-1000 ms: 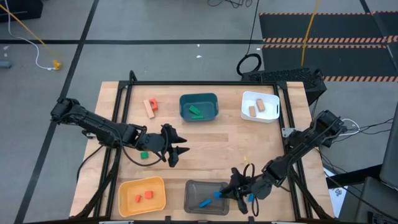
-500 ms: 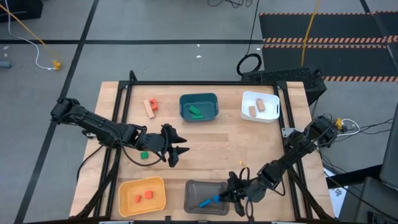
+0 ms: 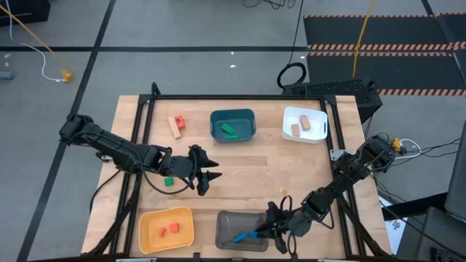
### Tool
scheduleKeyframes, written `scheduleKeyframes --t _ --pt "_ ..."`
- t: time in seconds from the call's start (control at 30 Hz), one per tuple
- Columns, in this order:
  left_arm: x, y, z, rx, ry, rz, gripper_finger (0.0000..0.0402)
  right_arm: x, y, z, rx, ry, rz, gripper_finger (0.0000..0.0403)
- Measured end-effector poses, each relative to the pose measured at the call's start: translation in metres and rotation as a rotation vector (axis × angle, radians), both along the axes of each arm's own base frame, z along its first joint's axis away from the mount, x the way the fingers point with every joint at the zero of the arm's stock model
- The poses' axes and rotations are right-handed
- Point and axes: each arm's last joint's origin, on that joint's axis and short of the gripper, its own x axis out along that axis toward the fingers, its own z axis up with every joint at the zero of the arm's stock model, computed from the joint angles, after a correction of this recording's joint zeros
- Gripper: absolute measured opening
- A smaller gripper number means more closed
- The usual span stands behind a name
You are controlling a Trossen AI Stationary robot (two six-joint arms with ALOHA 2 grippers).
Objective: Sort & place blocks by color
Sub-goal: Put the top blue block into the black bin, then put the blue block into the black bin
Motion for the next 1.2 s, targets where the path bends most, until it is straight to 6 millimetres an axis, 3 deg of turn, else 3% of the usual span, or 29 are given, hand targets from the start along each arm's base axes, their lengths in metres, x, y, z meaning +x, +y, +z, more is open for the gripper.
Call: scheduleKeyframes --t 0.4,0.87,1.0,1.2 --pt "0.0 0.0 0.0 -0.001 0.0 0.0 0.02 -0.002 0.0 0.003 0.088 0.048 0.013 0.0117" --pt "-0.001 0.0 -0.001 0.0 0.016 0.002 0.02 -0.04 -0.032 0.06 0.296 0.287 -0.091 0.0202" --pt "-0.001 0.0 -0.002 0.001 0.019 0.002 0.02 -0.053 -0.044 0.057 0.335 0.455 -0.213 0.021" --pt "-0.001 0.001 -0.002 0.006 0.022 0.002 0.02 -0.076 -0.056 0.048 0.441 0.877 -0.341 0.021"
